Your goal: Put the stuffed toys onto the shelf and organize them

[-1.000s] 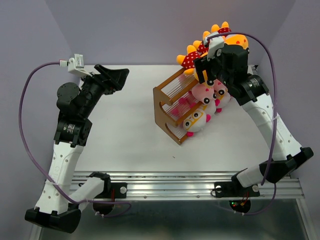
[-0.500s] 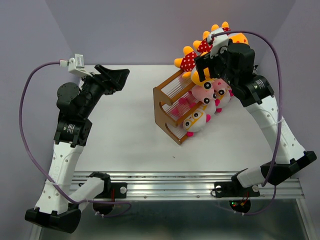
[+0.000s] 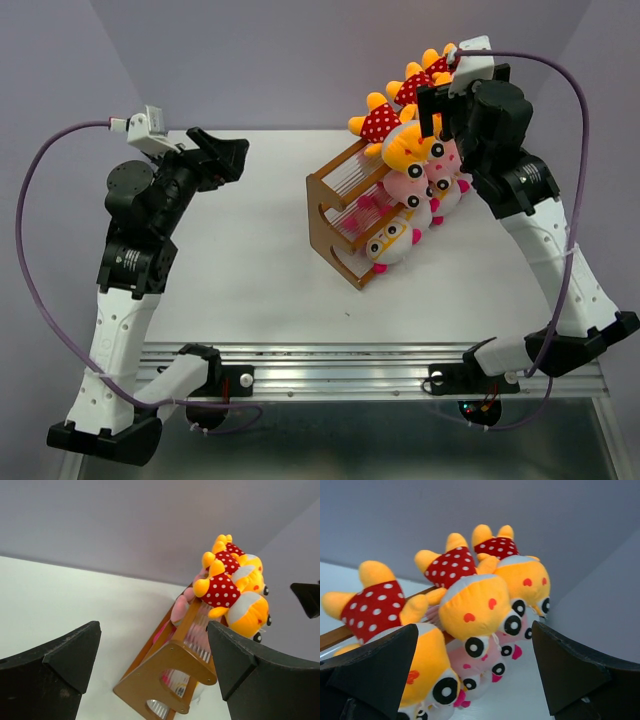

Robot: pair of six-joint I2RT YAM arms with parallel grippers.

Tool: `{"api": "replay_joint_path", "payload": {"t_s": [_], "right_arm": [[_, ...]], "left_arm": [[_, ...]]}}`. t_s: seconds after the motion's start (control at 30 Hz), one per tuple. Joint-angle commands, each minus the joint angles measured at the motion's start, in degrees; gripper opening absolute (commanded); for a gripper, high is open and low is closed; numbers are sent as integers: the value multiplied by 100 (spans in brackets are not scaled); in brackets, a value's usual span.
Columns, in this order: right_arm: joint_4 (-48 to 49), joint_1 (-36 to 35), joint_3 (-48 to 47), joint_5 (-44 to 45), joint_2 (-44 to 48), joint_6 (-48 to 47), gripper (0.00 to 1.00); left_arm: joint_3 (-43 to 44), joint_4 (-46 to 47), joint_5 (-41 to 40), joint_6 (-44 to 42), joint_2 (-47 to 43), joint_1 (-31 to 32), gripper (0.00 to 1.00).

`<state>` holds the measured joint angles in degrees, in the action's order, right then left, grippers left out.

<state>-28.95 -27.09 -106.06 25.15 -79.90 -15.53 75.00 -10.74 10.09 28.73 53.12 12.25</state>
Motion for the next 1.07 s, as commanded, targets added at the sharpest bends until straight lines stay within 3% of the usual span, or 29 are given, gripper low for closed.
{"api": "replay_joint_path", "payload": {"t_s": [0.0, 0.23, 1.03], "right_arm": [[1222, 160, 427, 1737, 203, -432, 100], [2173, 222, 1464, 3346, 273, -1566, 100], [2245, 222, 1448, 2952, 862, -1251, 100]], "left_arm": [[287, -410, -595, -596, -197, -30, 99], [182, -552, -763, -650, -294, -30, 99], [50, -745, -692, -570, -496, -30, 99]]}}
